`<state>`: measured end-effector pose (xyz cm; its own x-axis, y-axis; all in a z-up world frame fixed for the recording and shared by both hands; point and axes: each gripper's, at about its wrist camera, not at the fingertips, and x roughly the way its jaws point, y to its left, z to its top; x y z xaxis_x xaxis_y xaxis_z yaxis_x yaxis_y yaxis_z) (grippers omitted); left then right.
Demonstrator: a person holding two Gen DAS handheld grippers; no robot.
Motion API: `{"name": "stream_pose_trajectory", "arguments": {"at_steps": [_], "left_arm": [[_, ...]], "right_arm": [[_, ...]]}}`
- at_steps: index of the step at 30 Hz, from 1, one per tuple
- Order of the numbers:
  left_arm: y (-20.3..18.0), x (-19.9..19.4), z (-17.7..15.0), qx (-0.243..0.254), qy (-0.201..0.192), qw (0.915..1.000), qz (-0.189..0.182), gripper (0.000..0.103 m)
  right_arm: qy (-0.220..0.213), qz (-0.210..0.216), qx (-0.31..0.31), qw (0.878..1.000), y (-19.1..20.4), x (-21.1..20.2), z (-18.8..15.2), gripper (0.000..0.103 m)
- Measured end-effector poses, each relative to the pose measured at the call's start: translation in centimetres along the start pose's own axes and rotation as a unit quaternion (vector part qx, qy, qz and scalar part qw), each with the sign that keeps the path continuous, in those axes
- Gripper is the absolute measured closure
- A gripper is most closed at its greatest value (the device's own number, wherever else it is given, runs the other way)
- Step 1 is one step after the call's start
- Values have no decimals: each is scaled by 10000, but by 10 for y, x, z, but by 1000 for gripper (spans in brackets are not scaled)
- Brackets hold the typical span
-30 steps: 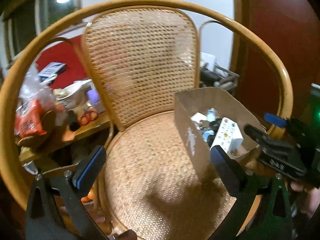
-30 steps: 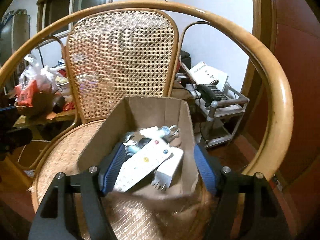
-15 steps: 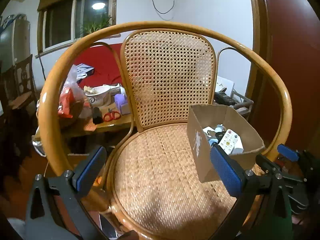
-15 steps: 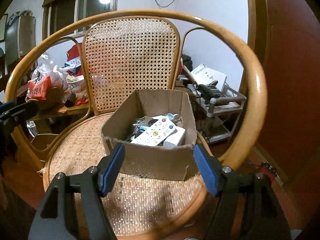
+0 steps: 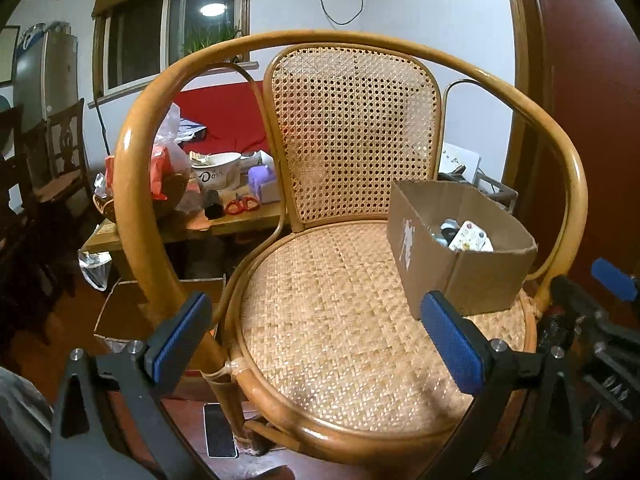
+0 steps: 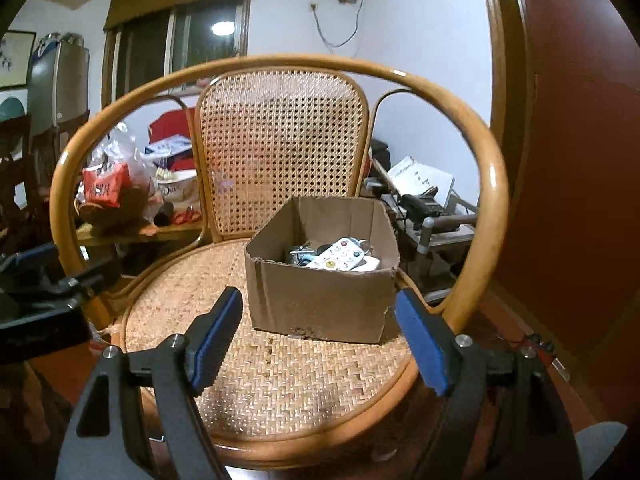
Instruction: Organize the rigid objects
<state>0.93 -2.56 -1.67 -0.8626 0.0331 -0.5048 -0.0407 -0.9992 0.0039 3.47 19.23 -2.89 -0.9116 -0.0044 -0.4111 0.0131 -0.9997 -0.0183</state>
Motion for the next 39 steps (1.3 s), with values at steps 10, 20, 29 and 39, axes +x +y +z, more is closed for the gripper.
{"name": "stream_pose_trajectory", "arguments": {"at_steps": [10,20,29,39], "left_arm": [[9,-5,-8,-215,-71,9996,-158,0],[7,-1,-9,-253,-22,9995,-169,0],[-1,1,-11,-107,-23,9998,-182,0],[-3,3,-12,-76,-17,9998,-180,0]], "right_arm": [[48,-26,132,9999,-6,-8,-10,19],[-36,2,-19,10000,0,-10,-12,19],[-61,53,-69,9999,3,-13,-13,19],[-66,45,-76,9999,3,-13,-13,19]]}}
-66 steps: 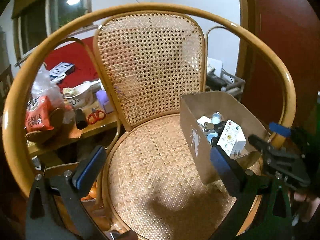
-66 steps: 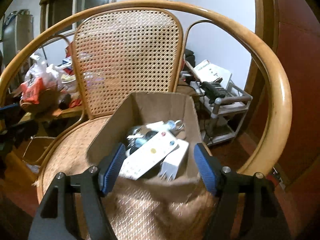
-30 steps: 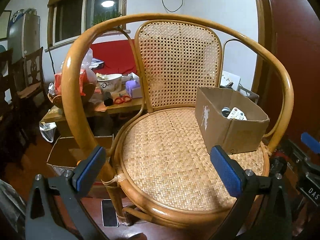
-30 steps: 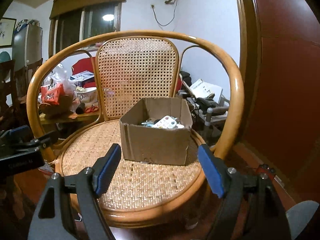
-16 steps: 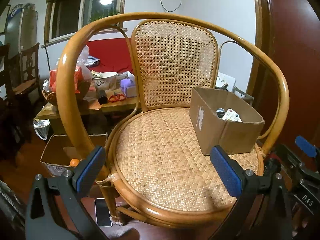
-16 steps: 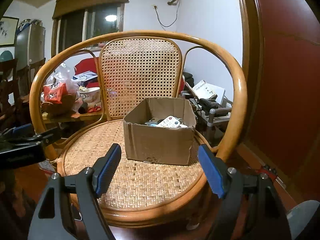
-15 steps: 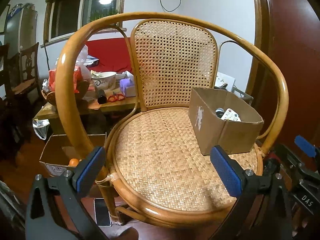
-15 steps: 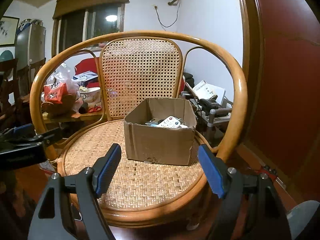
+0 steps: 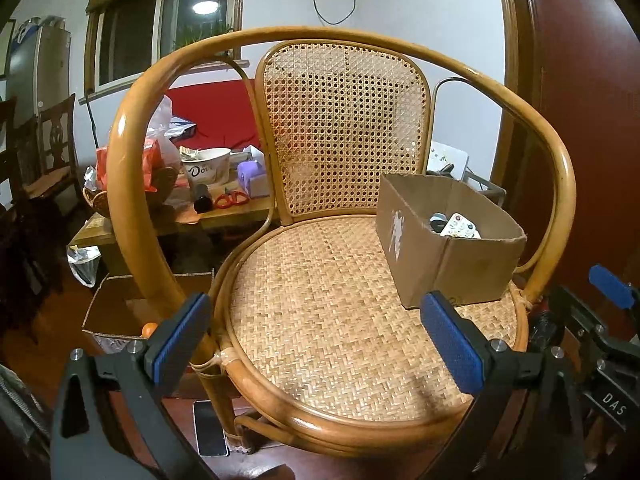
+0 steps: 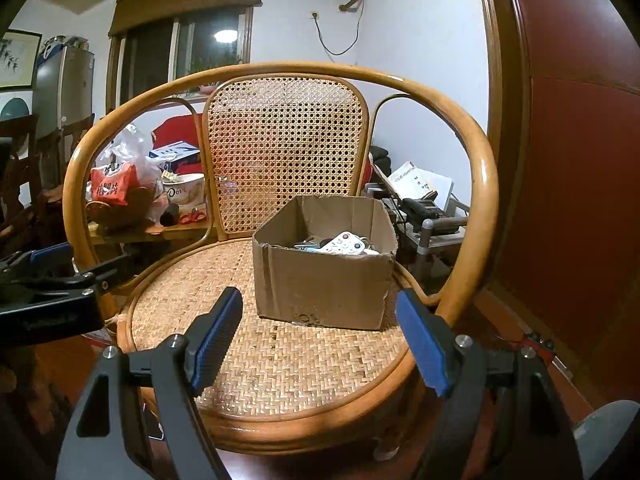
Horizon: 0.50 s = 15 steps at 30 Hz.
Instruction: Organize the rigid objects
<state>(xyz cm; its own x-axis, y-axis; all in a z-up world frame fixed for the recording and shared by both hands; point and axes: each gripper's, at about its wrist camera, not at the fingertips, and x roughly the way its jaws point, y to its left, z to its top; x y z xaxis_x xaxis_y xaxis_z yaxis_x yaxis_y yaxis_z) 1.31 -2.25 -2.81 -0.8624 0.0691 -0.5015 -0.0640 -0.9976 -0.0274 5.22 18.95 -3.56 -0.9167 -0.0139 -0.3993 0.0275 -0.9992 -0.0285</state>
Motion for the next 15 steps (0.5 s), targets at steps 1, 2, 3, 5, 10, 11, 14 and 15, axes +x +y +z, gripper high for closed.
{"name": "stream_pose_trajectory", "arguments": {"at_steps": [1,2,3,5,10,11,14,15], "left_arm": [[0,0,0,5,5,10000,5,0],[0,1,0,4,8,10000,9,0],[-1,1,-1,5,11,10000,6,0],[-1,0,-1,3,2,10000,-5,0],[0,1,-2,1,24,10000,0,0],[0,1,-2,7,40,10000,-3,0],[0,2,-3,41,51,10000,-18,0],[-1,2,-3,58,57,10000,-20,0]], "right_arm": [[6,8,5,10000,0,0,0,19],[3,6,5,10000,0,0,0,19],[4,1,3,10000,0,0,0,19],[10,3,3,10000,0,1,0,19],[7,5,-3,10000,0,1,0,19],[4,7,2,10000,0,0,0,19],[7,7,-4,10000,1,2,0,19],[9,20,-1,10000,0,2,0,19]]}}
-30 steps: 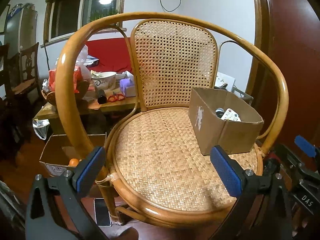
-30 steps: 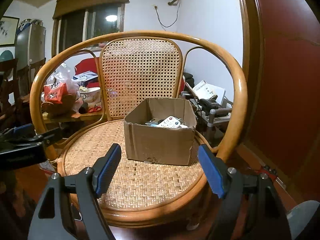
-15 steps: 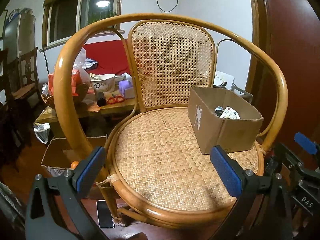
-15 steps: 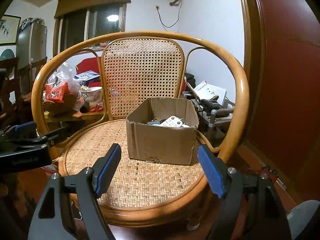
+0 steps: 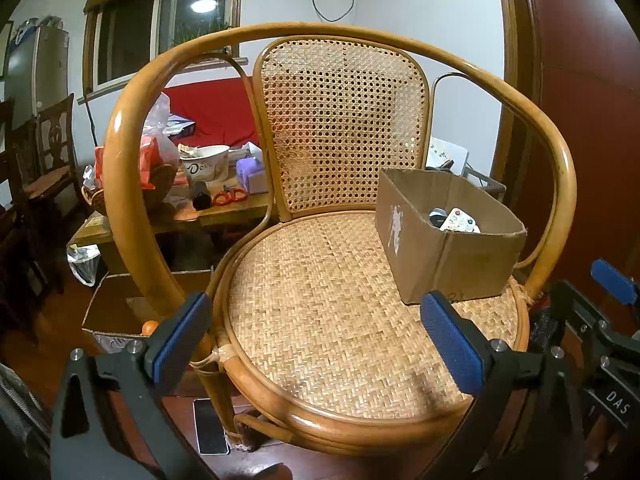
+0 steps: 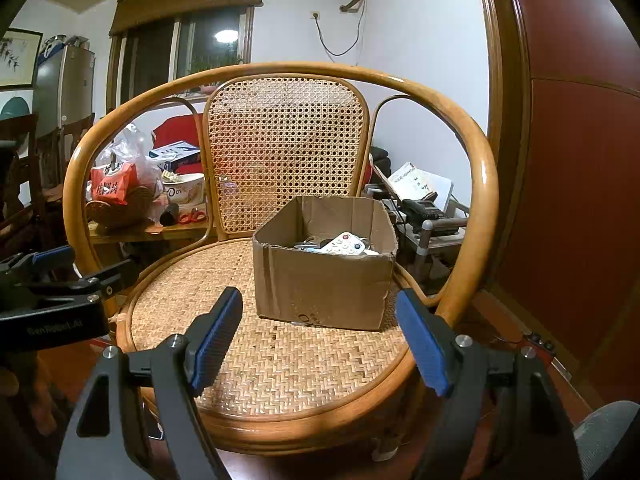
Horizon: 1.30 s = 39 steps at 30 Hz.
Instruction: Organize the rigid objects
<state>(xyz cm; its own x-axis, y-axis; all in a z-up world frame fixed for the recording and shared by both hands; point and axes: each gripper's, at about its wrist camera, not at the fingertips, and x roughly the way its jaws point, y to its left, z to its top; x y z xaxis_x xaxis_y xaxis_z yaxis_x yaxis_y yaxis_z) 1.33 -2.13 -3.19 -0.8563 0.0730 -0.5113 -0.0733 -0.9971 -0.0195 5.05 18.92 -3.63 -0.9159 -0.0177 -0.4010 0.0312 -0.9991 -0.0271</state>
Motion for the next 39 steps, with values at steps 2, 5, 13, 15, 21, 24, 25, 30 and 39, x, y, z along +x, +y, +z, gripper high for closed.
{"name": "stream_pose_trajectory", "arguments": {"at_steps": [2,5,13,15,21,24,25,30,39], "left_arm": [[-1,1,-1,33,24,10000,2,0],[-2,2,-2,58,56,10000,-12,0],[-7,3,-3,126,83,9999,-67,0],[-7,3,-4,134,96,9998,-125,0],[-6,3,-4,131,81,9998,-104,0],[-6,3,-3,122,78,9999,-85,0],[-6,3,-3,121,71,9999,-77,0],[-6,-1,-4,0,-92,10000,-23,0],[-11,-24,-8,-444,-888,9943,396,0]], "right_arm": [[-1,63,11,10000,0,0,0,19],[-28,135,-31,9999,1,-1,0,19],[-71,154,-97,9998,3,-3,0,19],[-65,158,-100,9998,3,-3,-1,19],[-73,151,-120,9998,3,-3,0,19],[-73,151,-115,9998,4,-3,0,19],[-69,151,-117,9998,3,-3,0,19],[-74,150,-114,9998,3,-3,0,19],[-181,122,-105,9997,-1,-6,-1,19]]}}
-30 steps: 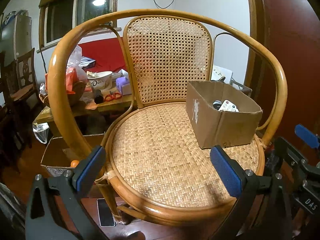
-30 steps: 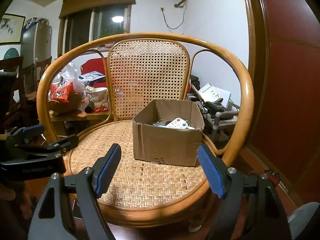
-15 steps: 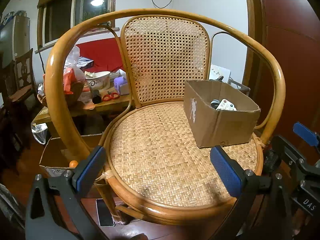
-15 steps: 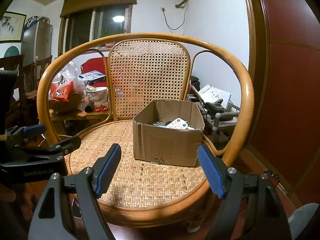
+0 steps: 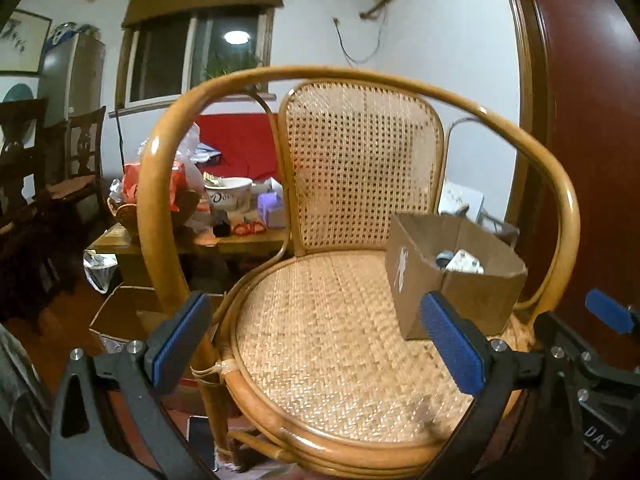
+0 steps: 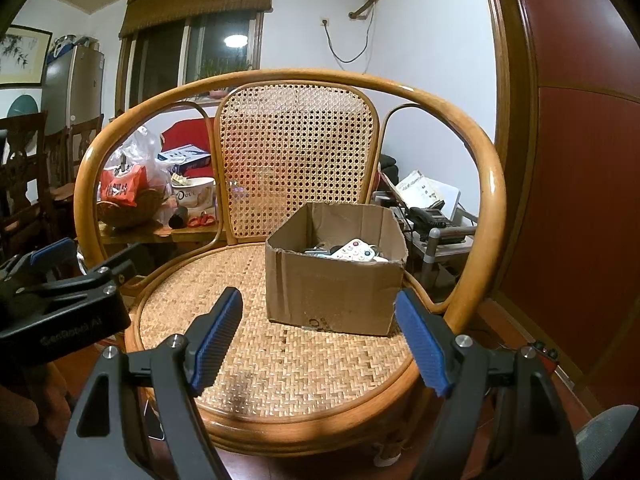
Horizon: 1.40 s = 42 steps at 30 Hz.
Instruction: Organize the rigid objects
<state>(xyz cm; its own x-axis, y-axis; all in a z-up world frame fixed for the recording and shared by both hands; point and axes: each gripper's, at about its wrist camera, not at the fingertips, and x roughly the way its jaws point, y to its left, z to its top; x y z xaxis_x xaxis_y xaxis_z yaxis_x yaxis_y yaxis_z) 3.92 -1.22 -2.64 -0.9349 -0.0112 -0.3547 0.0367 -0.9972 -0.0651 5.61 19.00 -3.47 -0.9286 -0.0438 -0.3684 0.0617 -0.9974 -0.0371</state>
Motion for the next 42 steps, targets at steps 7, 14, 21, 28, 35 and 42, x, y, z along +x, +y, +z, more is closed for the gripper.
{"name": "stream_pose_trajectory", "arguments": {"at_steps": [7,14,21,28,35,42], "left_arm": [[-2,-6,-1,-10,-141,9999,4,0],[-8,-7,-3,135,-160,9998,-15,0],[-9,-7,-4,197,-142,9997,-24,0],[-10,-2,-5,219,-70,9997,-10,0],[-15,-2,-7,293,-53,9996,-33,0],[-15,1,-9,330,8,9994,-45,0]], "right_arm": [[-357,-7,57,9993,-3,-11,4,19],[-707,-112,-119,9974,1,-23,6,19],[-718,-263,-295,9966,5,-25,5,19],[-676,-272,-232,9971,2,-23,7,19],[-657,-335,-247,9970,2,-24,5,19],[-599,-355,-278,9972,3,-22,5,19]]}}
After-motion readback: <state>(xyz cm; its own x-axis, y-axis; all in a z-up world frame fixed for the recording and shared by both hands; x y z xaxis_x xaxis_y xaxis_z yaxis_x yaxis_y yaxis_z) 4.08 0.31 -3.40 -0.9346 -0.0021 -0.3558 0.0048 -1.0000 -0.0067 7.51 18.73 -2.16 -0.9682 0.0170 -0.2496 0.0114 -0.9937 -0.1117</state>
